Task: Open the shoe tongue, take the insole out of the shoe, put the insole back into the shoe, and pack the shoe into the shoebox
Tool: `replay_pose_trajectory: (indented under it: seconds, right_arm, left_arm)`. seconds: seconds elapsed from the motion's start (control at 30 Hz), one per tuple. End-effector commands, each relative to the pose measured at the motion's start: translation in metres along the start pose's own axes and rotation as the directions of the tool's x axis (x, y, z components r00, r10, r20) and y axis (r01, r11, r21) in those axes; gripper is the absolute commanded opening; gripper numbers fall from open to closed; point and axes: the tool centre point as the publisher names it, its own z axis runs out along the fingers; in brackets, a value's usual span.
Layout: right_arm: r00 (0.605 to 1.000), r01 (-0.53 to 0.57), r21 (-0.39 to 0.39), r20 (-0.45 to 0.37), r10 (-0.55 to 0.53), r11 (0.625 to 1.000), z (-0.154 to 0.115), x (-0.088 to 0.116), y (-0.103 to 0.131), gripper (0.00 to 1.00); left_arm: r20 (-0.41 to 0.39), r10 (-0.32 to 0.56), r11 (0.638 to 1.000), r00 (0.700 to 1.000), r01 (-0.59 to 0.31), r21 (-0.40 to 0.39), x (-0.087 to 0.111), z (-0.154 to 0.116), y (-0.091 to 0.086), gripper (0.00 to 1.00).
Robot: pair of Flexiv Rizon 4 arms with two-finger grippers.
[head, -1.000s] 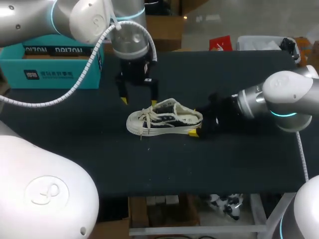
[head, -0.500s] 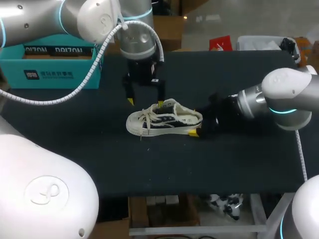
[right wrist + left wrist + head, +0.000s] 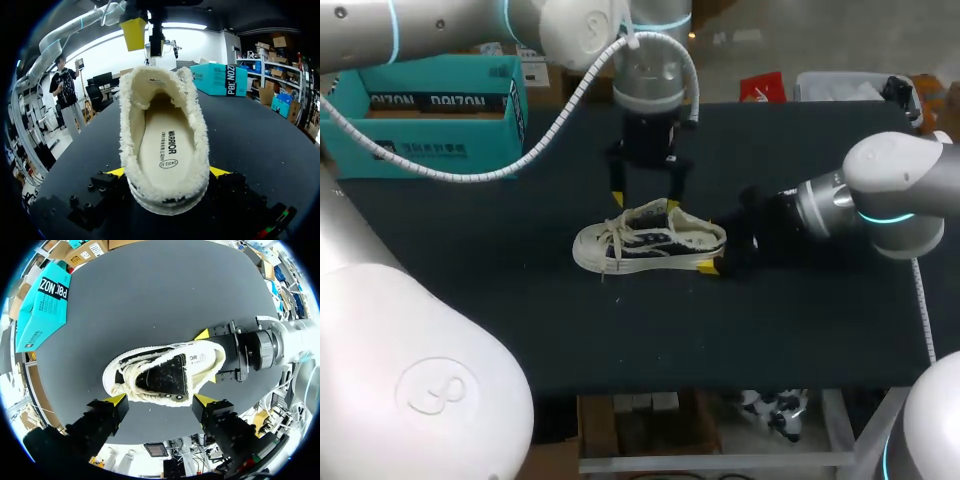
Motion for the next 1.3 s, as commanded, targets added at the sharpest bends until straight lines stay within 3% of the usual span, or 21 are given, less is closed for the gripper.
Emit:
replay_pose_trajectory:
  seconds: [0.03, 0.43, 0.57, 0.73, 0.83, 1.1, 1.3]
  right_arm:
    - [1.000, 0.000, -0.001, -0.004, 0.000, 1.000, 0.005, 0.000, -0.004, 0.00]
    - [1.000, 0.000, -0.001, -0.004, 0.000, 1.000, 0.005, 0.000, -0.004, 0.00]
    - [1.000, 0.000, -0.001, -0.004, 0.000, 1.000, 0.005, 0.000, -0.004, 0.00]
    - [1.000, 0.000, -0.001, -0.004, 0.000, 1.000, 0.005, 0.000, -0.004, 0.00]
    - [1.000, 0.000, -0.001, -0.004, 0.000, 1.000, 0.005, 0.000, -0.004, 0.00]
    - [1.000, 0.000, -0.001, -0.004, 0.000, 1.000, 0.005, 0.000, -0.004, 0.00]
    - [1.000, 0.000, -0.001, -0.004, 0.000, 1.000, 0.005, 0.000, -0.004, 0.00]
  left_arm:
    - [0.098, -0.003, 0.999, 0.995, 0.008, -0.051, 0.014, 0.013, -0.012, 0.76]
    - [0.163, -0.028, 0.996, 0.986, 0.042, -0.082, 0.024, 0.032, -0.017, 0.73]
    - [0.175, -0.033, 0.994, 0.984, 0.050, -0.094, 0.024, 0.036, -0.018, 0.50]
    - [0.182, -0.040, 0.993, 0.983, 0.059, -0.099, 0.020, 0.038, -0.016, 0.32]
    - [0.177, -0.045, 0.993, 0.983, 0.063, -0.099, 0.017, 0.038, -0.013, 0.00]
    - [0.109, -0.060, 0.997, 0.992, 0.065, -0.042, 0.003, 0.026, 0.002, 0.00]
    - [0.022, -0.090, 0.996, 0.996, 0.090, 0.010, -0.018, 0.025, 0.015, 0.00]
